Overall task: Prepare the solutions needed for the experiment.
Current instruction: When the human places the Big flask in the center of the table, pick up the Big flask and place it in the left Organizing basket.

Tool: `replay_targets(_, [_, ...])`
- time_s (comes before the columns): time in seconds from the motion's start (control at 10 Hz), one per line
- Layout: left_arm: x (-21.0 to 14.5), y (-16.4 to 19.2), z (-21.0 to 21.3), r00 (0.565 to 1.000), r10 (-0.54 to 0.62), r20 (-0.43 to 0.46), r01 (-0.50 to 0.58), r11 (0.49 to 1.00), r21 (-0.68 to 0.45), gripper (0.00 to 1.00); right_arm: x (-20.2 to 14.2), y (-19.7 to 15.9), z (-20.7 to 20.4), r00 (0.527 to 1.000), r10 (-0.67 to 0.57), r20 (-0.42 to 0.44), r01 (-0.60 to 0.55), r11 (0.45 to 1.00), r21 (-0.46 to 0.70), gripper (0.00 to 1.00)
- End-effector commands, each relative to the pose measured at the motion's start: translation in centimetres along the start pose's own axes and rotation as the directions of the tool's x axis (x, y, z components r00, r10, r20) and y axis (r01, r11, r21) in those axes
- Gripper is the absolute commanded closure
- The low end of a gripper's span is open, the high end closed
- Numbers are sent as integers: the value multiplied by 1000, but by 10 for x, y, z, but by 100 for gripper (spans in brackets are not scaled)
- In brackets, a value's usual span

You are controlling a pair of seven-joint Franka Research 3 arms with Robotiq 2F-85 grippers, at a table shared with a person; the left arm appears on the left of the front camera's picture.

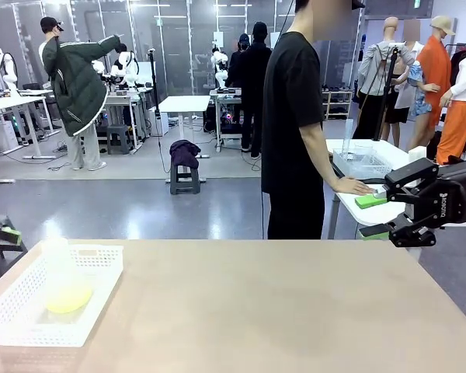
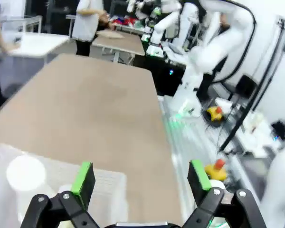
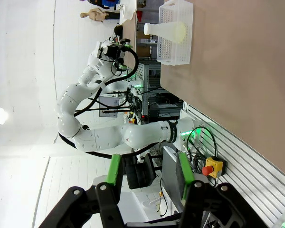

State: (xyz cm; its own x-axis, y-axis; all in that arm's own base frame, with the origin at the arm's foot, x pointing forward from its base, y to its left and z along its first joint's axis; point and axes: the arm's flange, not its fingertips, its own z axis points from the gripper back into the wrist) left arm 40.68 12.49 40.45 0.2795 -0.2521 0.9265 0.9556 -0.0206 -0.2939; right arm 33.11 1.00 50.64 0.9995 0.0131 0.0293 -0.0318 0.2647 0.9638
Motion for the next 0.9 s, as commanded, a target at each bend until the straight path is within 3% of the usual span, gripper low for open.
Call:
replay_targets(0.0, [18,-21,-8,956,293,17,-293,956,-7,0,1,1,-1,1000,13,2,-13,1000,14,42])
replay_targets(0.1, [24,-27,-6,925,380,31,-379,925,-40,0,1,1,-1,1000,13,2,-13,1000,14,42])
replay_targets(0.3, [40,-34,4,812,580,54,-578,814,-56,0,1,1,-1,1000,13,2,-13,1000,14,42])
replay_targets(0.5, [47,-30,14,756,647,97,-635,761,-132,0,1,1,-1,1000,13,2,-13,1000,14,42])
replay_targets(0.6, [48,-27,17,745,659,101,-646,751,-138,0,1,1,-1,1000,13,2,-13,1000,14,42])
replay_targets(0.7, [46,-18,21,773,625,112,-615,781,-109,0,1,1,-1,1000,13,2,-13,1000,14,42])
replay_targets(0.8, [41,-33,11,762,644,74,-636,764,-106,0,1,1,-1,1000,13,2,-13,1000,14,42])
